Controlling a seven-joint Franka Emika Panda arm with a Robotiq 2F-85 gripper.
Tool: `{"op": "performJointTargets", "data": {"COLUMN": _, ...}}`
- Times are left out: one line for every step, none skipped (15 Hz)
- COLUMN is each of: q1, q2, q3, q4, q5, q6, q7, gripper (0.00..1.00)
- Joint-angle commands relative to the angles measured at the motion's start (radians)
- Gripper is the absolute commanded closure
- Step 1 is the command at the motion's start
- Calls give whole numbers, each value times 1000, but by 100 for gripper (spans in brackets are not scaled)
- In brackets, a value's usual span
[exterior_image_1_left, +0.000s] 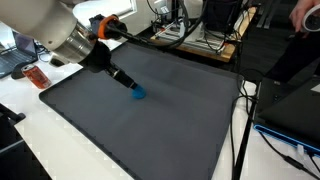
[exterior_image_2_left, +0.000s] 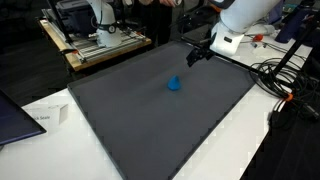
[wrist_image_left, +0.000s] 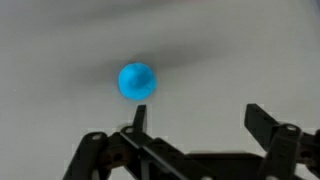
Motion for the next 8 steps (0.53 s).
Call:
{"op": "performJointTargets", "data": {"q1": -51, "q2": 32, "q3": 34, "q4": 59, "q5": 51, "q6": -39, "q7": -42, "gripper": 0}}
{"op": "performJointTargets", "data": {"q1": -62, "q2": 33, "q3": 35, "q4": 58, "q5": 53, "q6": -39, "q7": -46, "gripper": 0}}
{"op": "performJointTargets", "data": {"q1": -71, "q2": 33, "q3": 37, "q4": 57, "q5": 54, "q6": -39, "q7": -53, "gripper": 0}}
{"op": "performJointTargets", "data": {"q1": -82, "q2": 34, "q3": 40, "q4": 55, "q5": 56, "q6": -37, "q7": -63, "gripper": 0}}
{"op": "performJointTargets", "data": {"q1": -94, "q2": 34, "q3": 43, "q4": 53, "q5": 58, "q6": -34, "q7": -73, "gripper": 0}}
{"op": "performJointTargets", "data": {"q1": -104, "q2": 34, "q3": 46, "q4": 50, "q5": 60, "q6": -33, "q7": -83, "gripper": 0}}
{"op": "performJointTargets", "data": {"q1": -119, "q2": 33, "q3": 51, "q4": 45, "q5": 64, "q6": -31, "q7": -98, "gripper": 0}}
{"op": "performJointTargets", "data": {"q1": -134, "q2": 32, "q3": 55, "q4": 41, "q5": 69, "q6": -29, "q7": -112, "gripper": 0}}
